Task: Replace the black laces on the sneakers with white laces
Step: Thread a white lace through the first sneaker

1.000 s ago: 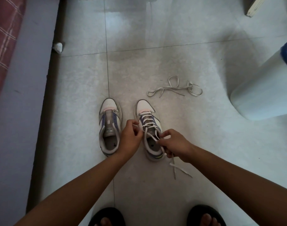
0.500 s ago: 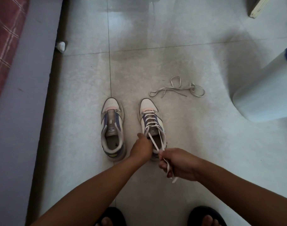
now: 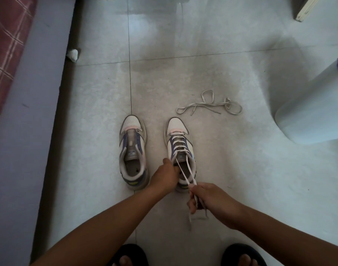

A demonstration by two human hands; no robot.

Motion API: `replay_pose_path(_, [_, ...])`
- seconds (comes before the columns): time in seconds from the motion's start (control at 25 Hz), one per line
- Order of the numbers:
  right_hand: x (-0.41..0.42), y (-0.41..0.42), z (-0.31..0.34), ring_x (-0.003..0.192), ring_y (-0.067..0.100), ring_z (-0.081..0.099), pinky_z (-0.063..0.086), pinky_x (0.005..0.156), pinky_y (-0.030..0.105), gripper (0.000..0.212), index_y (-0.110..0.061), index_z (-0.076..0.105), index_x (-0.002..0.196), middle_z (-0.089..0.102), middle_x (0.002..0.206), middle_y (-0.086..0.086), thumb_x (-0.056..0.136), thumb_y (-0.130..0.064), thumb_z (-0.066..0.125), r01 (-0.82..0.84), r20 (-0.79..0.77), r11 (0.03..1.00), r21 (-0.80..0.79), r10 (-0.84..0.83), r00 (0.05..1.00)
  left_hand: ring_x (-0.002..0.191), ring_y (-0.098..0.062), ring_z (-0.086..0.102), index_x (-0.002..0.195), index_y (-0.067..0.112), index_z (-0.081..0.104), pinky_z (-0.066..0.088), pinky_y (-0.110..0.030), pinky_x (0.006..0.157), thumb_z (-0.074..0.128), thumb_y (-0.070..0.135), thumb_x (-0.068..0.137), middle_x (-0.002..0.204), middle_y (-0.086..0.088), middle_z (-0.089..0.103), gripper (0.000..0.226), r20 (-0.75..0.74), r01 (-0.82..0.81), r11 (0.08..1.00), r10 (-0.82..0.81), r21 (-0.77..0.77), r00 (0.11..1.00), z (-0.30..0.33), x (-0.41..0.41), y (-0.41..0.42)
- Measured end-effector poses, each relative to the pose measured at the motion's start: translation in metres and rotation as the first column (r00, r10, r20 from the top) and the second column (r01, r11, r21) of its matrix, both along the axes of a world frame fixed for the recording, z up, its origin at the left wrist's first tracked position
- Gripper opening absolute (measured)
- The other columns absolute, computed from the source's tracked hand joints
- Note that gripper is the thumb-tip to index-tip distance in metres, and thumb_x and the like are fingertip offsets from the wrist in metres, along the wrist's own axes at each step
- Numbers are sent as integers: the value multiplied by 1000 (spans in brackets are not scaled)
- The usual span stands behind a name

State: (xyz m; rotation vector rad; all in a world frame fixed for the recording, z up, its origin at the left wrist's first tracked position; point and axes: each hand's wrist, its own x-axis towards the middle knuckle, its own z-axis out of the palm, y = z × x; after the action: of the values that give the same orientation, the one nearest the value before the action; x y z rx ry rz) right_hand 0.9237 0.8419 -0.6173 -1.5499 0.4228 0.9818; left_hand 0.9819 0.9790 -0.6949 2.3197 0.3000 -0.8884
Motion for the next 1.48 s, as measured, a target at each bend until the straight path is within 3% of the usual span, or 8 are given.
replay_pose_path(0.28, [-8, 11, 16, 42, 14, 53, 47, 55, 22, 31, -11, 44, 73, 48, 37, 0, 101, -22, 36, -96, 261, 995, -40, 103, 960, 109, -34, 56, 118, 4, 36, 44, -38, 86, 35, 23, 97, 122, -20, 56, 28, -34, 113, 991, -111, 73, 993, 5, -3, -2])
replay_pose_path(0.6, [-10, 19, 35, 41, 17, 43, 39, 47, 25, 27, -9, 48, 85, 37, 45, 4, 101, -27, 36, 340, -246, 919, 199, -289, 925, 129, -33, 34, 148, 5, 0, 34, -47, 101, 46, 39, 94, 144, -15, 23, 78, 79, 201, 963, -218, 180, 973, 17, -9, -21])
replay_pose_path(0.76, [-11, 26, 46, 37, 10, 28, 29, 46, 23, 27, -12, 46, 80, 26, 47, -2, 100, -28, 37, 391, -266, 889, 239, -327, 907, 133, -24, 30, 146, 6, 9, 37, -40, 101, 55, 65, 78, 147, -9, 22, 101, 265, 51, 981, -100, 187, 959, 12, -17, -34])
replay_pose_path(0.96, [-17, 20, 49, 37, 12, 28, 29, 44, 23, 26, -13, 45, 75, 28, 46, -1, 98, -22, 37, 445, -309, 861, 246, -366, 878, 135, -27, 28, 147, 6, 13, 32, -35, 106, 61, 48, 84, 150, -10, 19, 89, 346, -12, 1000, 20, -26, 938, 3, -20, -30])
replay_pose_path(1.08, [-13, 5, 41, 48, 25, 53, 37, 52, 23, 36, -13, 54, 76, 51, 51, 3, 100, -32, 35, -53, -73, 999, -3, 53, 996, 135, -27, 26, 147, 7, 11, 31, -37, 108, 65, 53, 79, 151, -10, 17, 98, 297, -22, 998, 36, -51, 954, 5, -17, -29])
replay_pose_path(1.16, [5, -14, 22, 81, 27, 63, 41, 66, 26, 46, -14, 63, 85, 66, 81, 9, 98, -47, 33, -501, 51, 731, -464, 586, 808, 137, -27, 21, 148, 8, 5, 25, -35, 109, 70, 47, 76, 152, -9, 12, 105, 193, 42, 997, -30, -58, 981, 4, -14, -22])
replay_pose_path(1.24, [38, -32, 0, 96, 27, 60, 41, 74, 29, 36, -13, 65, 96, 65, 102, 12, 97, -41, 42, -403, 125, 550, -731, 689, 714, 138, -28, 19, 148, 9, 7, 23, -34, 111, 73, 38, 74, 149, -10, 13, 103, 46, 134, 987, -130, -84, 990, 8, -6, -8])
replay_pose_path(1.48, [110, -20, -50, 94, 24, 60, 45, 80, 32, 17, -12, 66, 102, 66, 102, 8, 91, -22, 58, -71, 434, 768, -637, 433, 790, 101, -25, 55, 110, 8, 59, 42, -32, 84, 50, 19, 93, 114, -12, 53, 21, 385, 131, 990, -137, 42, 913, 27, 54, 3])
